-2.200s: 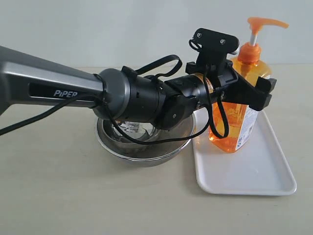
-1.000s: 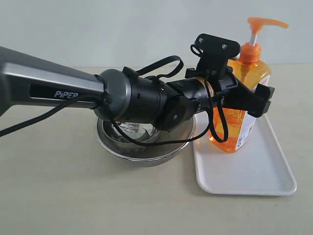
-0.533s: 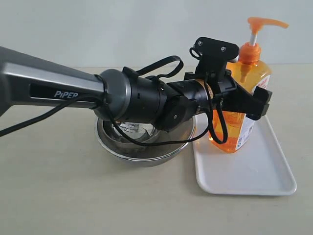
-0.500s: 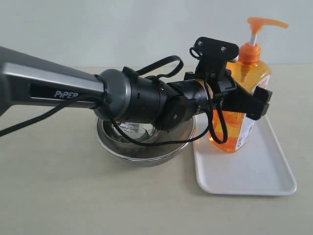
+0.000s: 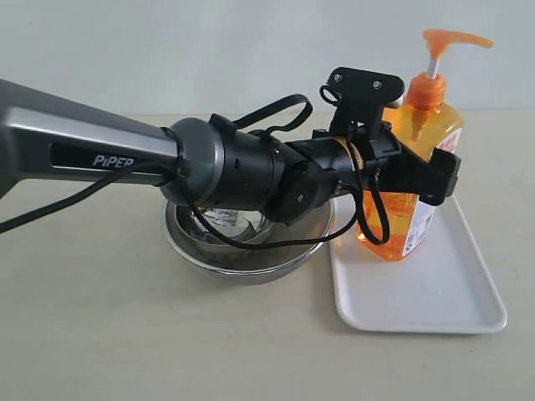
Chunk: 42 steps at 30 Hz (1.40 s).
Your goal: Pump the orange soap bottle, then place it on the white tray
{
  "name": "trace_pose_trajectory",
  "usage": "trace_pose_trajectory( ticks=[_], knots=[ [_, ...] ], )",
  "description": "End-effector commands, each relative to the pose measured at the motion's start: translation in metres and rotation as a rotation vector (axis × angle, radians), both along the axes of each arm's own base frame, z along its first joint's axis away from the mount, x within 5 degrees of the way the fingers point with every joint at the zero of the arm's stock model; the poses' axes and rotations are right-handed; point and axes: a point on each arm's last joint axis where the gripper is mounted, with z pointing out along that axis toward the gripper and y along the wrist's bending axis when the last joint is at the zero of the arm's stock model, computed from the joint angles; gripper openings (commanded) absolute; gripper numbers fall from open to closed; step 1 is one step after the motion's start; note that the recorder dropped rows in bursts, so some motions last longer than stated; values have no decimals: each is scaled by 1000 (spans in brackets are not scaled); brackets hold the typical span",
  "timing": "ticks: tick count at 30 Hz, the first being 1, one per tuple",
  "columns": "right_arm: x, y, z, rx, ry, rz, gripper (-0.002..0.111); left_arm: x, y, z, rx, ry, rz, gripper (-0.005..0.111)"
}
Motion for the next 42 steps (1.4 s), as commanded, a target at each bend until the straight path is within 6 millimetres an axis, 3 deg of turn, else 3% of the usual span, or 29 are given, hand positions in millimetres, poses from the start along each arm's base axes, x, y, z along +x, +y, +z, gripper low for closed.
trace_pose_trajectory(
  ticks=[1,19,29,42],
  knots=[
    [-2,-1,3,-1,-12,-8,0,-3,-2,7,-1,19,0,100],
    [-2,-1,3,-1,-12,-8,0,-5,-2,8,48,-8,-28,100],
    [-2,-1,3,-1,-12,-8,0,-14,9,39,140,22,-46,100],
    [-2,-1,3,-1,-12,-8,0,-17,12,45,179,33,-57,100]
  ],
)
